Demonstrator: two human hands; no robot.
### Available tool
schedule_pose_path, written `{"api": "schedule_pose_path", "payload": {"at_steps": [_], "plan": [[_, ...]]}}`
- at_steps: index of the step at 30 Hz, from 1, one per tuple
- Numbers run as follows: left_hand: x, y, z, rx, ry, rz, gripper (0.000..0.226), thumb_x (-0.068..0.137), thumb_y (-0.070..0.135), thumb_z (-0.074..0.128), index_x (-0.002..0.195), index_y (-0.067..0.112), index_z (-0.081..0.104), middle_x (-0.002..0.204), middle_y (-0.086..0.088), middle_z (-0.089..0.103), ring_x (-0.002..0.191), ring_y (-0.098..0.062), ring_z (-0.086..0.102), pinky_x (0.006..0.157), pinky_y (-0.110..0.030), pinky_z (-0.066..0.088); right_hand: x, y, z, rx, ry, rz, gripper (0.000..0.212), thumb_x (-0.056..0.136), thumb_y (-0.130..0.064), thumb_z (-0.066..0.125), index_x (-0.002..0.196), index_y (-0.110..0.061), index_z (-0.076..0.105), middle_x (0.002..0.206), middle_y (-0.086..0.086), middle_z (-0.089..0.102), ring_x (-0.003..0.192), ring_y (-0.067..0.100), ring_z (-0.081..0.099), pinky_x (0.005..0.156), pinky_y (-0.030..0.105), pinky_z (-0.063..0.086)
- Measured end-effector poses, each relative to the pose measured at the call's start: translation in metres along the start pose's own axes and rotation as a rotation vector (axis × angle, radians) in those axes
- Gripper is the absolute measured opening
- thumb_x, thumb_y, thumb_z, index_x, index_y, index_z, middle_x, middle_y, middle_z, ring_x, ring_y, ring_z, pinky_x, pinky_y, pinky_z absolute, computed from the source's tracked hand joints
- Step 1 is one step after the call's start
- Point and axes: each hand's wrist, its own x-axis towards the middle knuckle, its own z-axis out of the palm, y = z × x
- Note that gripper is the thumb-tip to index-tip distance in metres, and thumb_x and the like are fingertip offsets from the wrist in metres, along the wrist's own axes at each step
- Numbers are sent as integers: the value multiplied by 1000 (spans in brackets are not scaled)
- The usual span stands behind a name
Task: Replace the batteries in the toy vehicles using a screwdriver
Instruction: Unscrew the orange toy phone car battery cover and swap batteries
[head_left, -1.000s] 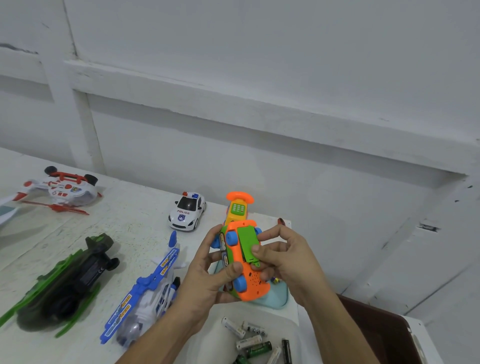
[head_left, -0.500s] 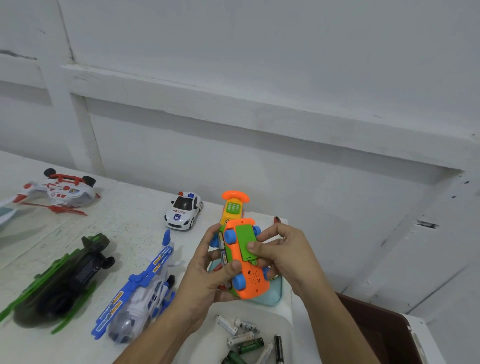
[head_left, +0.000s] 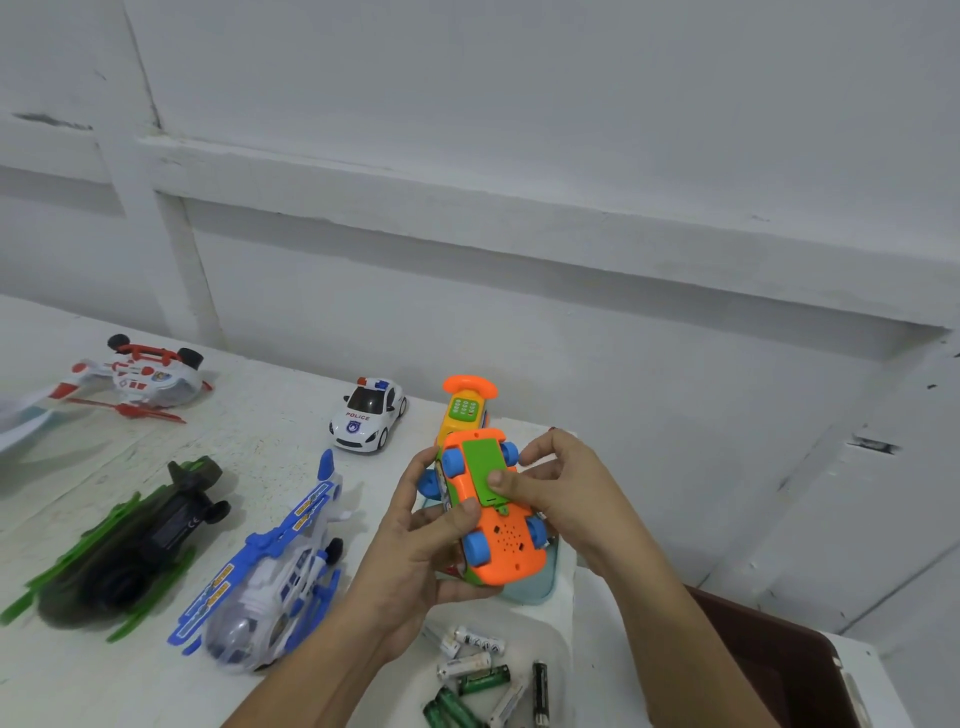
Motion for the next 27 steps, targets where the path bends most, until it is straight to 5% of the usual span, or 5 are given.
{"api": "schedule_pose_path", "payload": {"at_steps": [11,27], "plan": [[10,-3,10,53,79,-48,45,89,13,65,118,45,54,112,-17,68,81,-39,73,57,-47,57,3,9,-2,173,-43,20,36,75,-19,82,100,-12,56,74,2,71,66,17,73,55,28,56],[44,15,-4,120,39,-112,40,91,16,63,110,50,52,106,-15,70,80,-39,73,63,-55,59,26,7,16,119,92,31,36,76,-26,82,100,-17,56,74,-3,69,71,18,73,60,33,57]]}}
